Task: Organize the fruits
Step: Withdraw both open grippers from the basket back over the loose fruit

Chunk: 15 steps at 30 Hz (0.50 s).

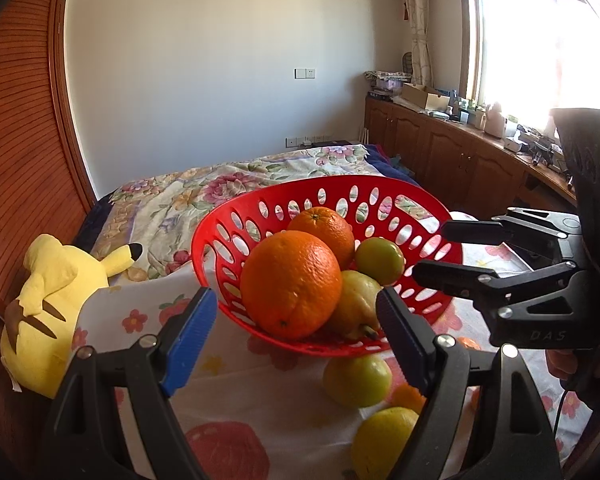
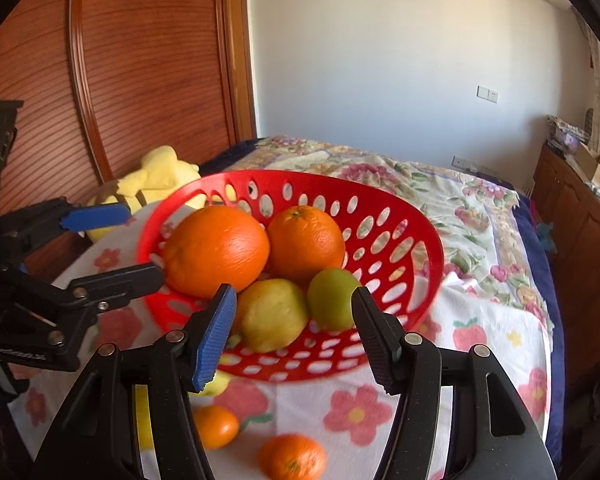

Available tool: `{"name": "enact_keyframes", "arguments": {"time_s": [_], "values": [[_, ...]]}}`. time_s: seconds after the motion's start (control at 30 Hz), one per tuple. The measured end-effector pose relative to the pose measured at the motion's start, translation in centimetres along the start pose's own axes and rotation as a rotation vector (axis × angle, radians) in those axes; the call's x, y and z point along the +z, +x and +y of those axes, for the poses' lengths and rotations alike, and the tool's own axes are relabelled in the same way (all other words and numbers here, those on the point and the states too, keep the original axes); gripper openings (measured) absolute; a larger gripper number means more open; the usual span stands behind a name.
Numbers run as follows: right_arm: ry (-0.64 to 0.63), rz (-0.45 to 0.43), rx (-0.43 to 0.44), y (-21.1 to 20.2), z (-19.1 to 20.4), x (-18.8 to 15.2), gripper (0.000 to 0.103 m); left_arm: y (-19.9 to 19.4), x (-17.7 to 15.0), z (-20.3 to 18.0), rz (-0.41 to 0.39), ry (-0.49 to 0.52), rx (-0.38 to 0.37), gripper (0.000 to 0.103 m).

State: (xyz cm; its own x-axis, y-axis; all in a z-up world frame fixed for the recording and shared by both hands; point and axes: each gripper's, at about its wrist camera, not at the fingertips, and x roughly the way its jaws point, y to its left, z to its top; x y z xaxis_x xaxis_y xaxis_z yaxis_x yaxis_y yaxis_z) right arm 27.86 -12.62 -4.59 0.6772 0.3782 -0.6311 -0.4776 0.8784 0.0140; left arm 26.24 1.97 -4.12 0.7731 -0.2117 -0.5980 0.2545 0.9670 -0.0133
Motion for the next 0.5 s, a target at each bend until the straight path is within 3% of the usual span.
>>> {"name": "enact_keyframes", "arguments": {"time_s": [0.5], "values": [[0.044, -0.016, -0.015, -6.1, 3.4, -6.0, 0.062, -5.1, -6.4, -1.8, -0.037, -0.049, -0.036, 0.083]]}}
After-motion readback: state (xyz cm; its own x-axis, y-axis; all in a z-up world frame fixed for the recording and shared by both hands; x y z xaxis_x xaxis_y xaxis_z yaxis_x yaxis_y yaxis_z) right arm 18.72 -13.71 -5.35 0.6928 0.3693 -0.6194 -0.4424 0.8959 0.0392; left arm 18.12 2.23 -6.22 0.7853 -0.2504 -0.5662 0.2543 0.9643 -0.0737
